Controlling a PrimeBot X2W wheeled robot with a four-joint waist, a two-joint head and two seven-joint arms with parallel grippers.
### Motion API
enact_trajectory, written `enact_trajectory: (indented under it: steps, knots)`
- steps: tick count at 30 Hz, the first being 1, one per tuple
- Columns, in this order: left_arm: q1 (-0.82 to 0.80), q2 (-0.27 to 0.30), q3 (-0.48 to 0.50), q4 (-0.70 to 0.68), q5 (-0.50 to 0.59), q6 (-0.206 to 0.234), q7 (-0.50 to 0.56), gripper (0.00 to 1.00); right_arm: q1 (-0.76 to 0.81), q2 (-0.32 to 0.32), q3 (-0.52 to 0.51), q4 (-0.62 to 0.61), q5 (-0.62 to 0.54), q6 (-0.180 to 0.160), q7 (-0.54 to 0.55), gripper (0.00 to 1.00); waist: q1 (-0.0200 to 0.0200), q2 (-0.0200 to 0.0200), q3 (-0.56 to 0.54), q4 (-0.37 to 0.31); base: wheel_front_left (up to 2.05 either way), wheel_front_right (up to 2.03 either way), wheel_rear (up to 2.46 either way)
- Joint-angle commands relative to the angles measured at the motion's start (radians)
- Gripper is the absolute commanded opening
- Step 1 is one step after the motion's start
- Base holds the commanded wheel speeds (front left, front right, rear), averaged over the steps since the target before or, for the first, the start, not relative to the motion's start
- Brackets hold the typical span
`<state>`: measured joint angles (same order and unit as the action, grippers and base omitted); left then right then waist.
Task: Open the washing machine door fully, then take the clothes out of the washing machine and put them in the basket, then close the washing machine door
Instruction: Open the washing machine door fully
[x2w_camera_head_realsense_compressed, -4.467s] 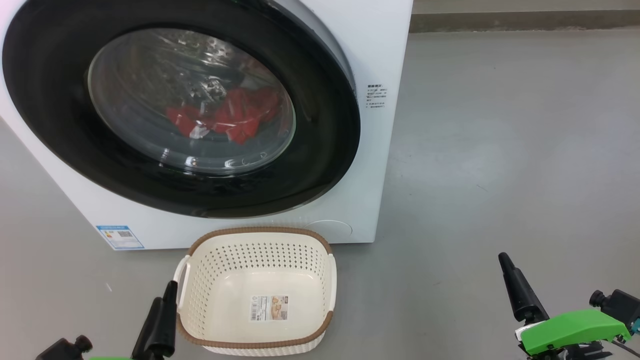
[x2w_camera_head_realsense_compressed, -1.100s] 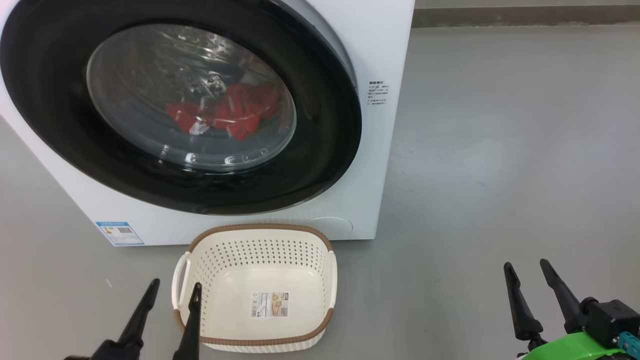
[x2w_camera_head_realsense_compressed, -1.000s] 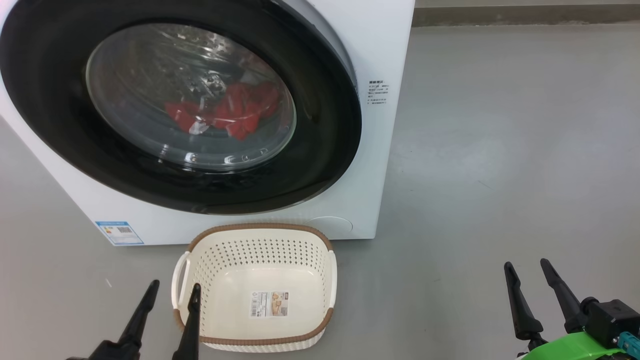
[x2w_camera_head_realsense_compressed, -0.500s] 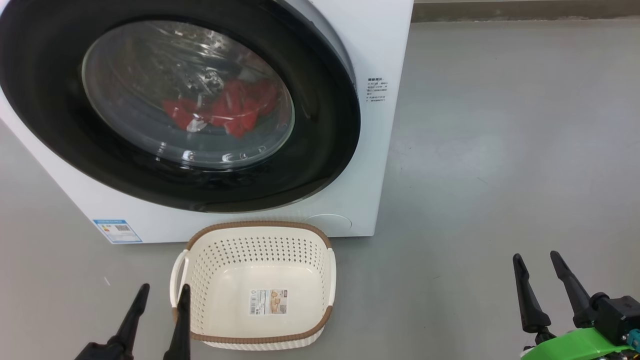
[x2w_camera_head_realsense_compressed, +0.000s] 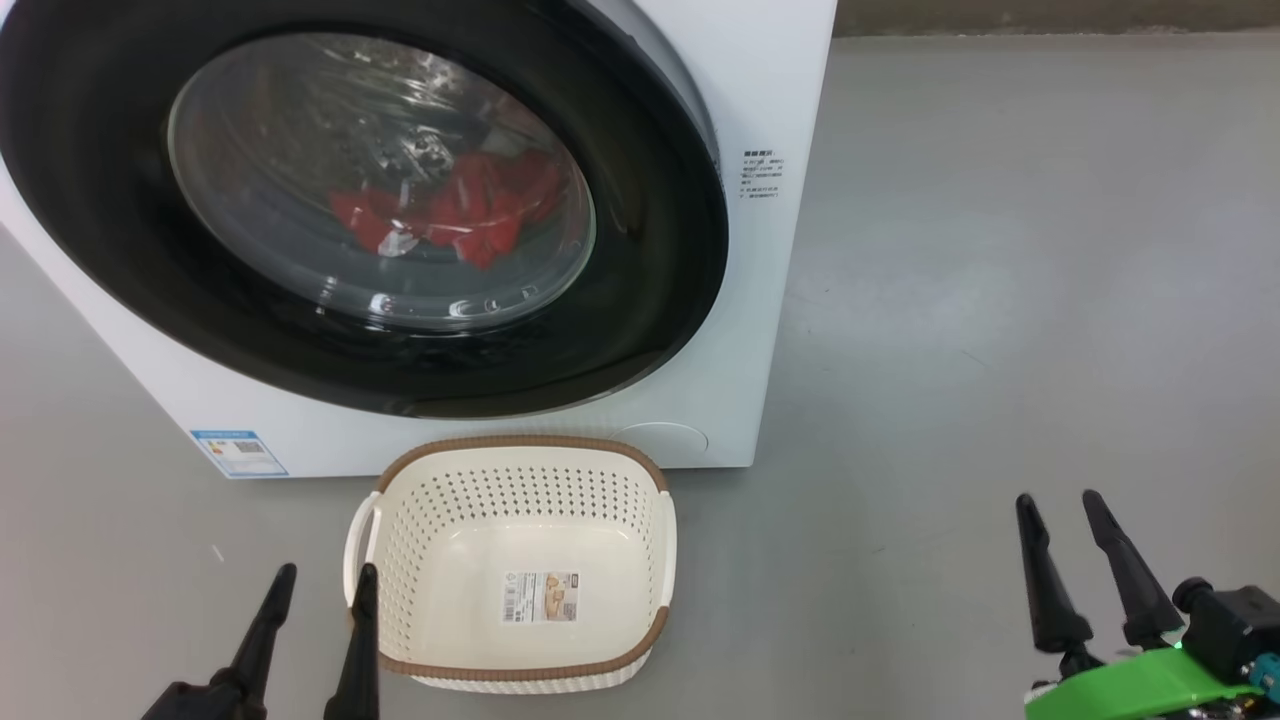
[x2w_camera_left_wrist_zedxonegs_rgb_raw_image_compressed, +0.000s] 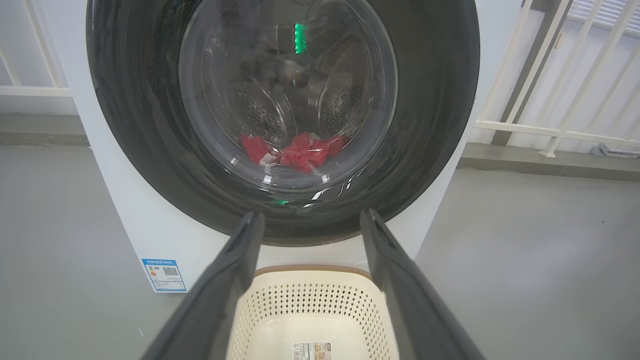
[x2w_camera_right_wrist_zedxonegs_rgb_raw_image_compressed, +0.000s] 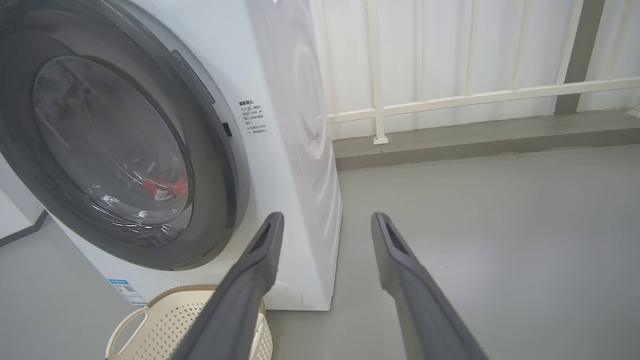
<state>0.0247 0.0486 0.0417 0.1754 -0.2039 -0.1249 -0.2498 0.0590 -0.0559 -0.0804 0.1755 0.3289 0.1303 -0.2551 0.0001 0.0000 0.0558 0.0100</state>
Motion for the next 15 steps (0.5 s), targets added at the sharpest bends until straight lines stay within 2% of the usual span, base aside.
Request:
enact_trajectory:
  steps: [1, 2, 10, 15]
  knots:
    - [-0.032, 0.007, 0.030, -0.024, -0.006, -0.006, -0.012, 1.00, -0.043, -0.010, 0.030, -0.029, 0.021, 0.000, -0.007, 0.15, -0.0001, 0.0000, 0.003, 0.002, 0.00, 0.00, 0.00]
    - [-0.034, 0.007, 0.027, -0.024, -0.006, -0.006, -0.012, 1.00, -0.054, -0.009, 0.037, -0.030, 0.039, 0.000, -0.007, 0.00, -0.0001, 0.0000, 0.005, 0.003, 0.00, 0.00, 0.00]
    - [-0.055, 0.005, 0.003, -0.025, -0.016, -0.006, -0.012, 1.00, -0.199, -0.009, 0.099, -0.010, 0.229, 0.000, -0.007, 0.00, -0.0001, 0.0000, 0.030, 0.020, 0.00, 0.00, 0.00]
    - [-0.080, 0.004, -0.018, -0.025, -0.026, -0.006, -0.012, 1.00, -0.330, -0.036, 0.154, 0.033, 0.376, 0.000, -0.007, 0.00, -0.0001, 0.0000, 0.049, 0.040, 0.00, 0.00, 0.00]
